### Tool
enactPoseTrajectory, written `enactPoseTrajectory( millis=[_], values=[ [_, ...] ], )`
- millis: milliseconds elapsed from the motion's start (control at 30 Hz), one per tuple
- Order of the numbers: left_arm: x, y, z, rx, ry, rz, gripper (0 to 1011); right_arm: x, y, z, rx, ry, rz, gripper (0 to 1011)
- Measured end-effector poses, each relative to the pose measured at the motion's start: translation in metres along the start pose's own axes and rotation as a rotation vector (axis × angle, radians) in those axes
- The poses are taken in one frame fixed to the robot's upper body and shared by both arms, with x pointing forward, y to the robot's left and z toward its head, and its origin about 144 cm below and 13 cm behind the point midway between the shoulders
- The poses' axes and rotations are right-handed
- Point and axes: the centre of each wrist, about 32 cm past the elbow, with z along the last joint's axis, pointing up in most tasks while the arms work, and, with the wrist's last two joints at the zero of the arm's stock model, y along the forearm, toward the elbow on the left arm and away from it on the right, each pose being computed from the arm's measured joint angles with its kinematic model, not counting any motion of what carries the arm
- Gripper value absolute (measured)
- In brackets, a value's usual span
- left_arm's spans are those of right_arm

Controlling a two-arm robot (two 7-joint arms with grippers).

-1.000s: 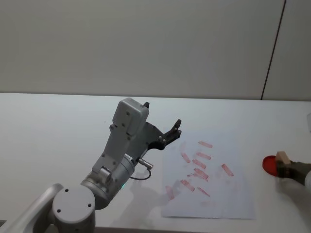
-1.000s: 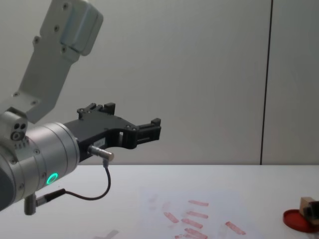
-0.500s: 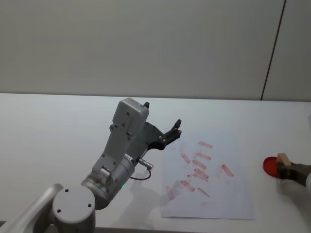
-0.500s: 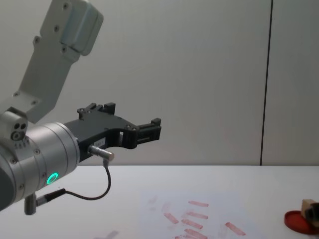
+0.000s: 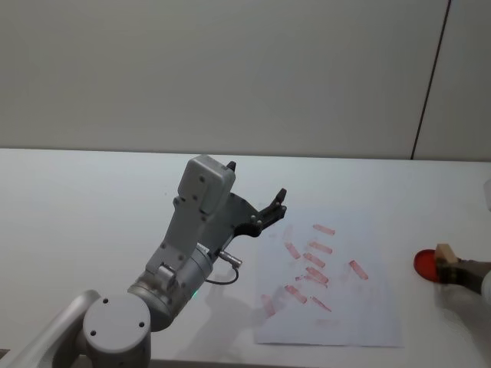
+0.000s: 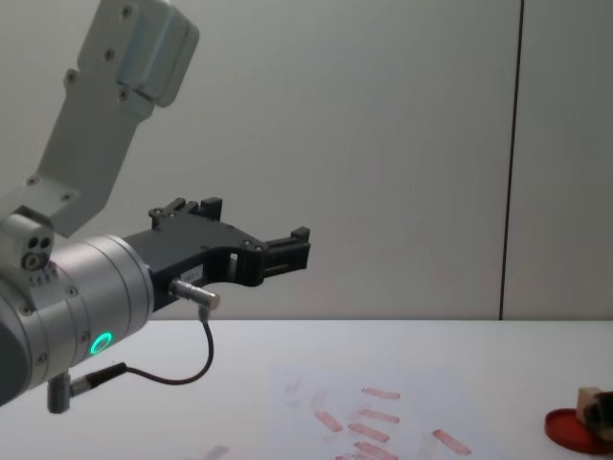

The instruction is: Use the one hand to pick up the stamp and affix it onto the A4 paper.

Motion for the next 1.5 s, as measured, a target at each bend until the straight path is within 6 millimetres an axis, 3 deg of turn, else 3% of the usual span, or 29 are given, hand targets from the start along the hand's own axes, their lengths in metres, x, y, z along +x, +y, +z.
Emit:
enactPoseTrajectory(
  millis=[500,1067,1500],
  values=[
    [0.000,0.000,0.000,0.000,0.000,0.000,1002,-0.003,-0.001,0.003,0.017,-0.023,0.004,217],
    [0.000,0.000,0.000,0.000,0.000,0.000,1002,-0.011,-0.012,0.025,0.104,-0.050,0.052,217],
    [0.000,0.000,0.000,0.000,0.000,0.000,1002,-0.020,-0.009,0.039,0.092,-0.078,0.105,217]
  ],
)
